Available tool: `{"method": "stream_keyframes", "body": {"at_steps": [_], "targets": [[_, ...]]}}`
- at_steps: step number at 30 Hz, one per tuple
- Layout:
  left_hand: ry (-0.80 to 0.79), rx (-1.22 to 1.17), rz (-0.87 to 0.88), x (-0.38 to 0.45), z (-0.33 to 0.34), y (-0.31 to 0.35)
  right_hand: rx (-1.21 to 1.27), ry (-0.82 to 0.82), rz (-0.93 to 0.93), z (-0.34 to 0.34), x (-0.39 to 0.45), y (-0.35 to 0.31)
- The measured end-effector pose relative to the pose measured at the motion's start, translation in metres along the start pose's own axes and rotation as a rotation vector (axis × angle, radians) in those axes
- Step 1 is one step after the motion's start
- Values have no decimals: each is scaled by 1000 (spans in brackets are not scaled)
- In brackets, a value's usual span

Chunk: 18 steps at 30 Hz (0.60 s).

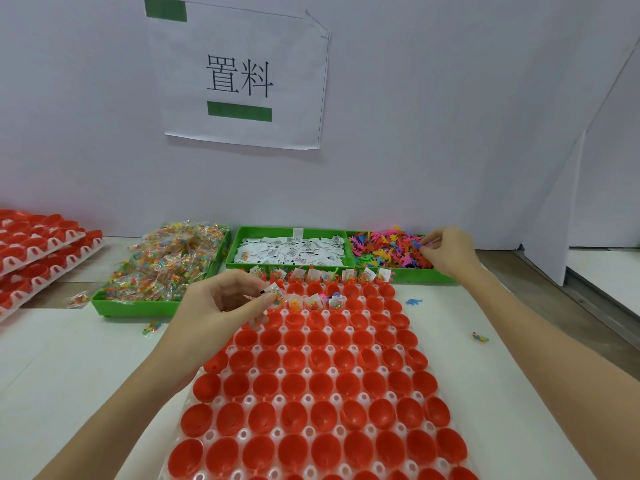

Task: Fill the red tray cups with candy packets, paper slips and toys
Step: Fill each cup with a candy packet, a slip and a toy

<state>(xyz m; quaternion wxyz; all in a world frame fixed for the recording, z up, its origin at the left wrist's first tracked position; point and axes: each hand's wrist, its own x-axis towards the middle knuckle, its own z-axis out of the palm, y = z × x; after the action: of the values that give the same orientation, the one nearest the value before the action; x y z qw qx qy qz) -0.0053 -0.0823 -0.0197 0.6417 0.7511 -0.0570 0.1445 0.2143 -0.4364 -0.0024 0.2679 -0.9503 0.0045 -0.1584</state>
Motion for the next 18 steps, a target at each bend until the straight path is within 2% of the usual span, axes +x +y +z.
{"method": "stream_keyframes", "body": {"at_steps": [8,14,18], "targets": [[1,-10,5,-1,4,3,238,-30,0,5,-28,1],[-10,-14,-2,-3,4,4,245,12,29,11,-36,4],[-12,-9,1,-3,5,4,113,27,25,15,-30,1]]}}
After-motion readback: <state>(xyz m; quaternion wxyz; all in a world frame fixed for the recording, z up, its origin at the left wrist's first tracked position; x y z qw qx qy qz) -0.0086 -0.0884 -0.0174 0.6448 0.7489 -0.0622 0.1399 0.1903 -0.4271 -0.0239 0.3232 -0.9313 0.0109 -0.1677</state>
